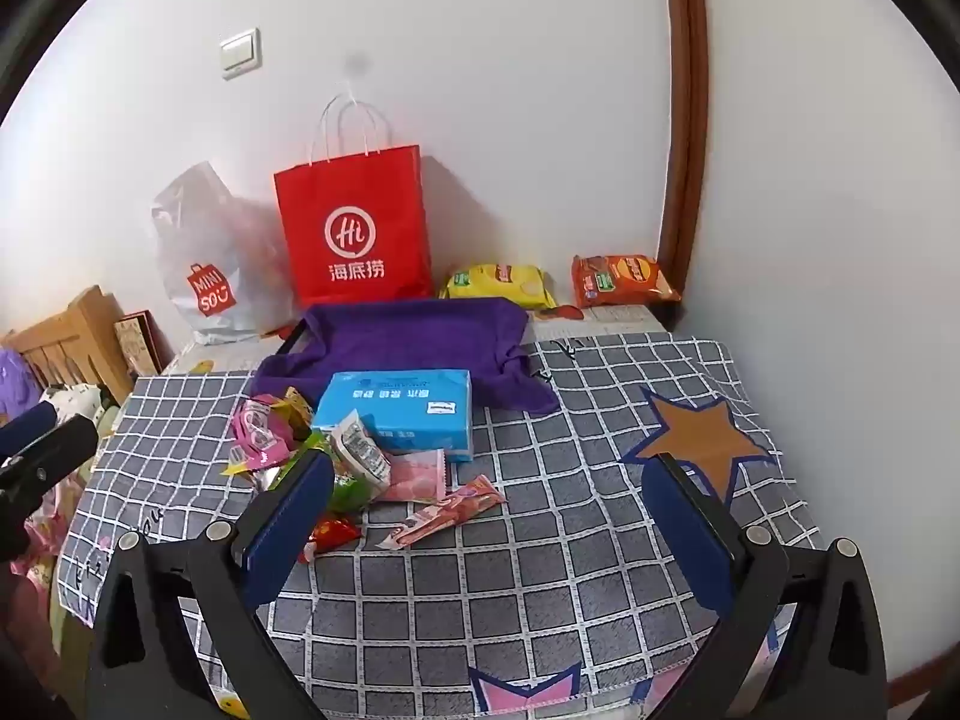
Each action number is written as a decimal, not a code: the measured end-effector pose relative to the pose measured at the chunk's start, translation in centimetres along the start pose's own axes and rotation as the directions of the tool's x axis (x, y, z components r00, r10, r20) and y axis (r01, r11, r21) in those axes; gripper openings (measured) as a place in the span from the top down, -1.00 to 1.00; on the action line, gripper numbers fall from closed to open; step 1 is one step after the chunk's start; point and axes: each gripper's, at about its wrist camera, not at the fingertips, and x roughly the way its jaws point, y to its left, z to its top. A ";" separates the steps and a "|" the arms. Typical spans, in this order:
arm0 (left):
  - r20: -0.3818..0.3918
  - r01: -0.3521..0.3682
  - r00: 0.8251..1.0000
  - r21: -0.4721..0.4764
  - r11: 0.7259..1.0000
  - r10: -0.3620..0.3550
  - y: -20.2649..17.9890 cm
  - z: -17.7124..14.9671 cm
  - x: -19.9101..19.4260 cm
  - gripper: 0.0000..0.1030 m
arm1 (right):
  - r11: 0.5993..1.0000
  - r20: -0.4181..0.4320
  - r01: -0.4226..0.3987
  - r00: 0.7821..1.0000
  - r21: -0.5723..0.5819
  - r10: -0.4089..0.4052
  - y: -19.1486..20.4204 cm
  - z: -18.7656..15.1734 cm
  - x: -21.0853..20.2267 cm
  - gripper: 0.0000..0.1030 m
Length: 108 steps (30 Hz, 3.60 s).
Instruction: Organize snacks
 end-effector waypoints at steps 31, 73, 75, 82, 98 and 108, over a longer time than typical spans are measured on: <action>0.014 0.010 1.000 -0.032 0.999 -0.009 0.7 1.0 -1.0 -0.99 | 1.000 -0.004 -0.022 1.000 0.010 0.022 0.3 0.0 -0.4 -0.98; 0.021 0.024 1.000 -0.034 0.999 -0.023 0.1 0.3 -1.3 -0.99 | 0.999 0.019 -0.039 0.999 0.019 0.039 0.2 -0.1 -1.3 -0.98; 0.021 0.025 0.999 -0.034 0.999 -0.024 0.1 0.3 -1.3 -0.99 | 0.999 0.021 -0.041 0.999 0.020 0.040 0.1 -0.1 -1.3 -0.98; 0.024 0.026 0.999 -0.033 0.999 -0.025 -0.1 0.3 -1.4 -0.99 | 0.999 0.023 -0.043 0.999 0.022 0.042 0.0 -0.1 -1.4 -0.98; 0.016 0.035 0.999 -0.028 0.999 -0.035 -0.2 0.4 -1.0 -0.99 | 1.000 0.044 -0.027 0.999 -0.014 0.028 0.5 -0.3 -1.6 -0.98; 0.008 0.015 1.000 -0.012 1.000 -0.015 0.6 0.7 0.9 -0.99 | 1.000 0.063 -0.023 0.998 -0.020 0.024 0.4 -0.1 -0.1 -0.98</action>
